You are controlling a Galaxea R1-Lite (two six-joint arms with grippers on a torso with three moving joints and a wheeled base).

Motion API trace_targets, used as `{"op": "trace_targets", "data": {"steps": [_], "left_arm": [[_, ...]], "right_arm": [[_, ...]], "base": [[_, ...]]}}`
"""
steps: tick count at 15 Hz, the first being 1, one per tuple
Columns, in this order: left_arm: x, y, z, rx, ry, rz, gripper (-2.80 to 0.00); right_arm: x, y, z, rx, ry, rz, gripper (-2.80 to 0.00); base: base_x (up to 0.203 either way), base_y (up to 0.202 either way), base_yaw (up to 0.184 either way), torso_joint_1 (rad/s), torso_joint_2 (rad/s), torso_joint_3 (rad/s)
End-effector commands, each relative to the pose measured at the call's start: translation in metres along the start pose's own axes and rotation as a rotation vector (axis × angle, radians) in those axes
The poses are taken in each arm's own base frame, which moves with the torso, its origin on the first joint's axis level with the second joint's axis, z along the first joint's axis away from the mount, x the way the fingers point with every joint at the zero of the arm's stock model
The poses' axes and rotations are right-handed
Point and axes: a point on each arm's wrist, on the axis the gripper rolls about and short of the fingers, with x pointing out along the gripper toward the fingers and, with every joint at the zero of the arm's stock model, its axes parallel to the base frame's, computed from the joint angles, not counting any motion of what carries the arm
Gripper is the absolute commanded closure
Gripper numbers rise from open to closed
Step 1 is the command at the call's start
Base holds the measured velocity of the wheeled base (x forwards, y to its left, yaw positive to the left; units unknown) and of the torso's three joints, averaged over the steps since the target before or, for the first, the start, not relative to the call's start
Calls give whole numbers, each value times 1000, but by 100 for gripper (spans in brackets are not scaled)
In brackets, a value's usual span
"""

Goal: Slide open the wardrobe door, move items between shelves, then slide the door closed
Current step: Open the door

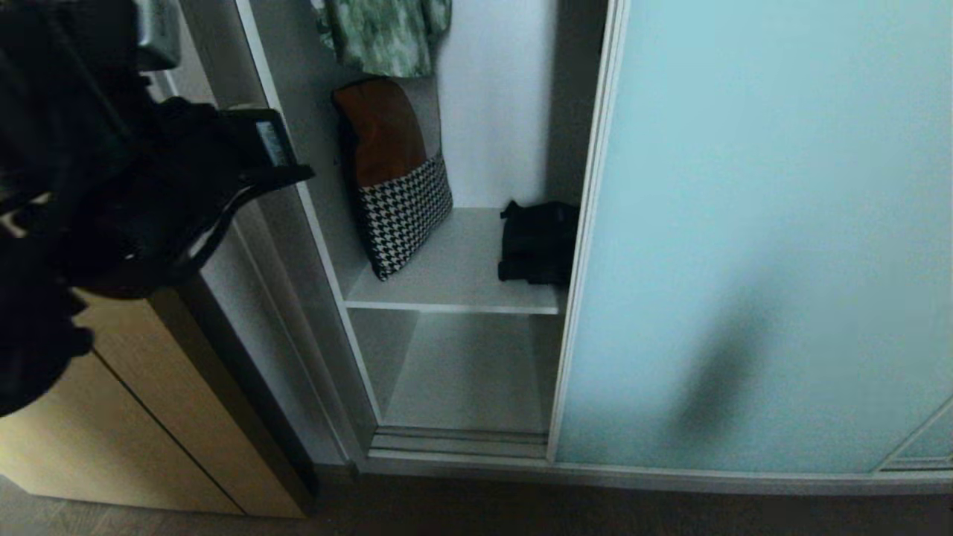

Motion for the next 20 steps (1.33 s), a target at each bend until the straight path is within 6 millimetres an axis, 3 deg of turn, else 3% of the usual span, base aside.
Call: {"op": "trace_targets", "data": {"steps": [1, 6, 8, 11, 14, 16, 18, 20], "left_arm": [[-71, 51, 28, -1, -50, 80, 0], [-192, 106, -11, 40, -68, 265, 0], [-238, 117, -29, 35, -111, 311, 0], [-287, 124, -61, 53, -86, 335, 0], [-311, 123, -106, 89, 28, 241, 0], [-311, 122, -139, 106, 164, 171, 0], [-311, 117, -149, 92, 233, -47, 0], [-313, 115, -159, 129, 300, -151, 0]], "right_arm": [[0, 0, 0, 0, 0, 0, 0], [0, 0, 0, 0, 0, 0, 0], [0, 0, 0, 0, 0, 0, 0], [0, 0, 0, 0, 0, 0, 0], [0, 0, 0, 0, 0, 0, 0], [0, 0, 0, 0, 0, 0, 0], [0, 0, 0, 0, 0, 0, 0], [0, 0, 0, 0, 0, 0, 0]], "base": [[0, 0, 0, 0, 0, 0], [0, 0, 0, 0, 0, 0], [0, 0, 0, 0, 0, 0], [0, 0, 0, 0, 0, 0], [0, 0, 0, 0, 0, 0], [0, 0, 0, 0, 0, 0], [0, 0, 0, 0, 0, 0], [0, 0, 0, 0, 0, 0]]}}
